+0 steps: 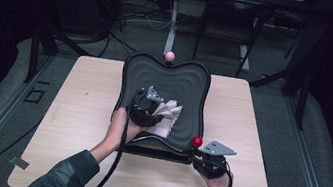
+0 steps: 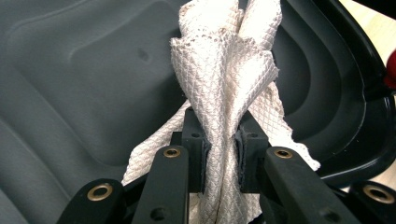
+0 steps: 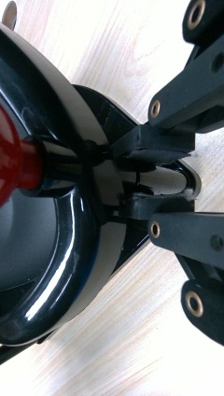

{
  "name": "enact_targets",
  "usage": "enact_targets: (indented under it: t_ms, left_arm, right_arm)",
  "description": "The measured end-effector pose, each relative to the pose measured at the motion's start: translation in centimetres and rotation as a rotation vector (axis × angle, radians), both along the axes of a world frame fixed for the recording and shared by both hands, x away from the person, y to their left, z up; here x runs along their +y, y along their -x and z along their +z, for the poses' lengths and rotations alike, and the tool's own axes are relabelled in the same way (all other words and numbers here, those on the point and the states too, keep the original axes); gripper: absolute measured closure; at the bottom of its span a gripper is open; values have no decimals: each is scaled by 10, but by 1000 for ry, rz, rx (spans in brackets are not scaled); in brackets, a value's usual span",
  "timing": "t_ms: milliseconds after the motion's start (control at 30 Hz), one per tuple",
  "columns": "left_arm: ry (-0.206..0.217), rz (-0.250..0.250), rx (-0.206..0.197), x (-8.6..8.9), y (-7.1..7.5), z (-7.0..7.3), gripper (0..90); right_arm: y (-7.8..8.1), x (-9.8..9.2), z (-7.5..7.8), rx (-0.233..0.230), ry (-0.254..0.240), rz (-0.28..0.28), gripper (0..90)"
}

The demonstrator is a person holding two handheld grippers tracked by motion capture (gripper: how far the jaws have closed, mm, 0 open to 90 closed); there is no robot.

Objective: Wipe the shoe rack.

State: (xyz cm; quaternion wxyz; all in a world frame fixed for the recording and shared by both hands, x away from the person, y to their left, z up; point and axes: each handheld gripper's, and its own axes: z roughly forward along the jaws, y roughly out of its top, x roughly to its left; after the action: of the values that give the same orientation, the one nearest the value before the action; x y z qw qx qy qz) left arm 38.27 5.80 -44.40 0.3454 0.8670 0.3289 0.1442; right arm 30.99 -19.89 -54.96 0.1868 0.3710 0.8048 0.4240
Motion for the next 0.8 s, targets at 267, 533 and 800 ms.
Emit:
enact_targets:
  t_ms: [267,533,800]
  left_arm:
    - [-12,-27,1,-6,12,-6,775]
    - [-13,-16,-37,-11,10,-4,775]
    - [-14,-2,-37,-16,-3,3,775]
  right_arm:
    - [-1,2,-2,-4,1,-5,745]
    - [2,1,-3,-23,3,-8,745]
    - [1,1,-4,-28,-4,-5,745]
